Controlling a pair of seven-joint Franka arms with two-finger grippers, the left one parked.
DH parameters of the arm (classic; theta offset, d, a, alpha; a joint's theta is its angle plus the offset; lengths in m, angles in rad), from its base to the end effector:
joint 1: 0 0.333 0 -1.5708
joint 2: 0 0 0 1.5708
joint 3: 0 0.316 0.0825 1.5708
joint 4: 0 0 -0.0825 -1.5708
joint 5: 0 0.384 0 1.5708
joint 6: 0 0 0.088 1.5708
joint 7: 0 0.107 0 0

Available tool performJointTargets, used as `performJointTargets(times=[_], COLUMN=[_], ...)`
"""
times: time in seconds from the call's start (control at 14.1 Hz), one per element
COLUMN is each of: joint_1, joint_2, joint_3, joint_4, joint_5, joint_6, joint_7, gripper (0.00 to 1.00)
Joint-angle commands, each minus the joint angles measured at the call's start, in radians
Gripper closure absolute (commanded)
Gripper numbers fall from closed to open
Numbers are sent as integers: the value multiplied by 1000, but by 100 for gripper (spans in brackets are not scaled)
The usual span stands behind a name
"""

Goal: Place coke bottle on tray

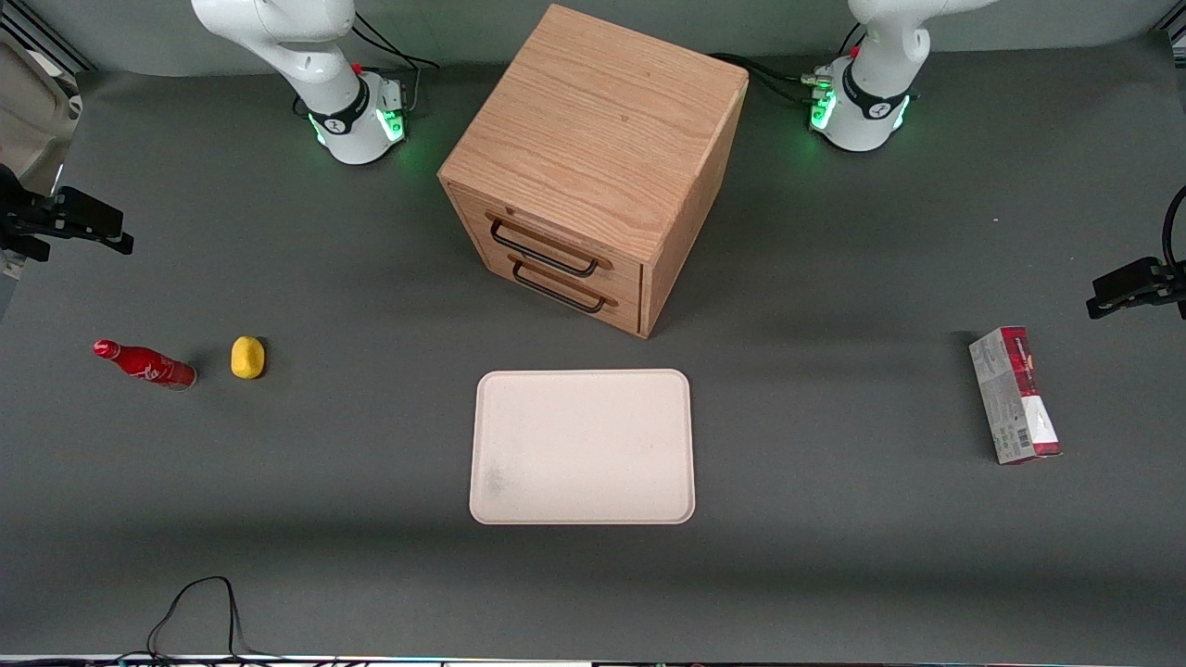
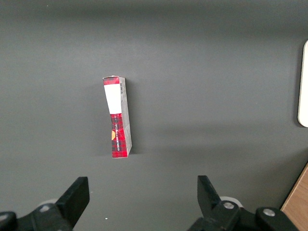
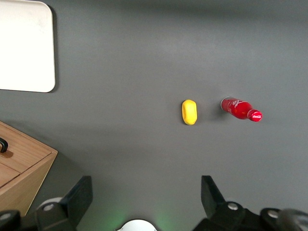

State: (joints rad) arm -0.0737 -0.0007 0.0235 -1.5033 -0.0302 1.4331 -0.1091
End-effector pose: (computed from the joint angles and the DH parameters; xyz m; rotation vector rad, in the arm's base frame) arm 0.5393 -0.0307 0.6447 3.1140 0.0869 -0.1117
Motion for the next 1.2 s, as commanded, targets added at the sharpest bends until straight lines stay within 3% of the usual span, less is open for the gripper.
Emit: performJointTargets(times=[0.0,1.13], joint_1=[-6,-17], joint_2=[-7,-5], joint_3=[1,-36], joint_4=[5,5], joint_5=[26,18], joint_6=[-16,-14], joint_7=[19,-55], gripper=[0,0])
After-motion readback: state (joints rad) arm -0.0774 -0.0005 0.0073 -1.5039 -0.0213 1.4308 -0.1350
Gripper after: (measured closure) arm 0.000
